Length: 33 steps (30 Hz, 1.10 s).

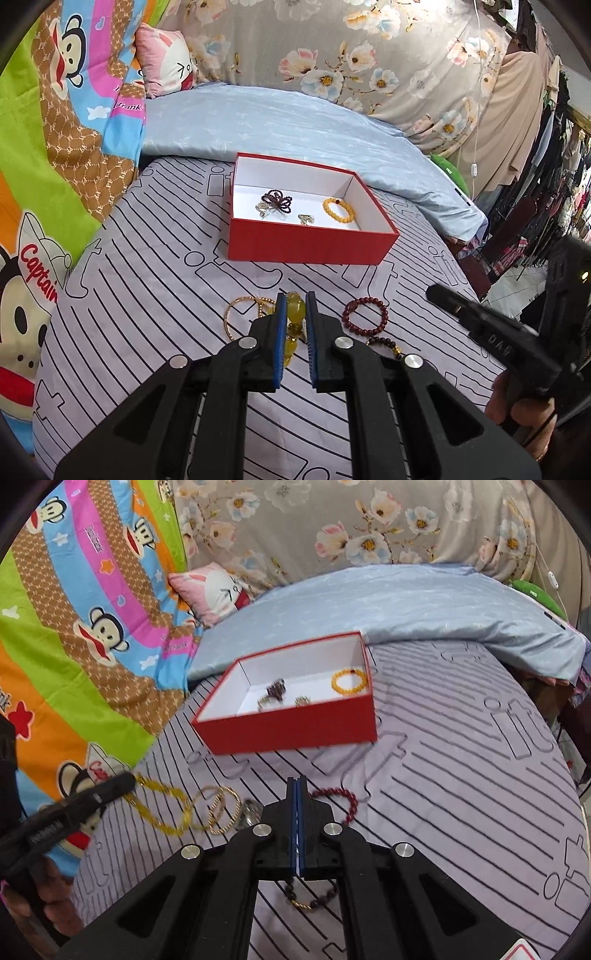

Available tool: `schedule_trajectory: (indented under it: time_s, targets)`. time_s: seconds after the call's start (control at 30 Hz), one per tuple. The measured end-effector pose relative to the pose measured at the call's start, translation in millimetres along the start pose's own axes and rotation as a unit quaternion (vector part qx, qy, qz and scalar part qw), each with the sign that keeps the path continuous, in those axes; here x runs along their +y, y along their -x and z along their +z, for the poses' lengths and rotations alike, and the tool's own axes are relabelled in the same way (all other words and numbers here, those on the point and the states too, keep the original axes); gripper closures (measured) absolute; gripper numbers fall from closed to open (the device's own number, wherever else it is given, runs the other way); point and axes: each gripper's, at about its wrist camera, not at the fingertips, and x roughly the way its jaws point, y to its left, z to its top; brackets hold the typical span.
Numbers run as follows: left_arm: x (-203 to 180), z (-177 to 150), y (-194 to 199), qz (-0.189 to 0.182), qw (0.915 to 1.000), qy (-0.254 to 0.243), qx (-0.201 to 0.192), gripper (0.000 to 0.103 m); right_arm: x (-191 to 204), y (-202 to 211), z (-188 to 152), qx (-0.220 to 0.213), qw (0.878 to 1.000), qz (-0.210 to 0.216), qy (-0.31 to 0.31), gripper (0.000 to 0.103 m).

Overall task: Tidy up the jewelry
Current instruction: 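Grasp the dark bead bracelet with the right gripper while the left carries the yellow bracelet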

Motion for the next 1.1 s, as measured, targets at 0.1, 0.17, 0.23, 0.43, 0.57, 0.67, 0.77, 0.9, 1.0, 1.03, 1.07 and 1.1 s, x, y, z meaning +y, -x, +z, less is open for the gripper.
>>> schedule_trajectory:
  time_s: [0.1, 0.17, 0.23, 0.43, 0.57, 0.67, 0.77, 0.9, 1.0, 1.03, 1.07, 1.1]
  targets:
    - [-1.4, -2.1, -2.7, -0.002, 1.0000, 0.001, 0.005, 0.094, -7.2, -10.1, -19.0, 0.028, 0.999, -0.017, -0.004, 0.080]
    - [-2.2, -4.4, -5.5, -0.003, 0.9999, 0.001, 0.010, 0.094, -11.6, -17.3, -30.7, 0.046, 0.999, -0.028, -0.005, 0.078]
    - [-2.7, -7.1, -8.9, -0.004, 0.9999, 0.003, 0.016, 0.094, -15.2, -24.7, -38.6, 0.060, 0.998, -0.034, -0.006, 0.078]
    - [-4.2, -14.7, -15.0, -0.005, 0.9996, 0.005, 0.029, 0.094, -20.1, -40.9, -54.1, 0.085, 0.995, -0.042, -0.005, 0.078]
    - [-3.4, -16.7, -17.8, -0.004, 0.9994, 0.006, 0.033, 0.094, -19.5, -42.7, -54.2, 0.080, 0.995, -0.056, 0.004, 0.091]
    - [-3.6, -16.2, -18.4, -0.005, 0.9994, 0.006, 0.033, 0.094, -20.6, -42.4, -51.7, 0.081, 0.995, -0.054, 0.003, 0.095]
    - [-4.0, -15.3, -17.1, -0.006, 0.9995, 0.005, 0.032, 0.094, -18.6, -39.3, -49.0, 0.075, 0.996, -0.049, 0.000, 0.096]
    - [-5.3, -7.6, -12.5, -0.005, 0.9997, -0.001, 0.023, 0.094, -12.3, -25.7, -37.5, 0.053, 0.998, -0.036, 0.000, 0.096]
    - [-7.0, 0.9, -9.3, -0.006, 0.9998, -0.006, 0.015, 0.094, -5.0, -11.3, -21.7, 0.029, 0.999, -0.026, 0.005, 0.096]
    - [-7.8, 3.9, -8.2, -0.006, 0.9999, -0.008, 0.012, 0.094, -2.4, -6.4, -15.7, 0.020, 0.999, -0.023, 0.009, 0.096]
    - [-8.8, 7.2, -7.3, -0.006, 0.9999, -0.010, 0.009, 0.094, 1.3, -0.8, -8.1, 0.009, 1.000, -0.020, 0.014, 0.096]
    - [-9.9, 12.3, -6.5, -0.005, 0.9999, -0.012, 0.005, 0.094, 4.2, 3.0, -1.7, 0.002, 1.000, -0.016, 0.018, 0.096]
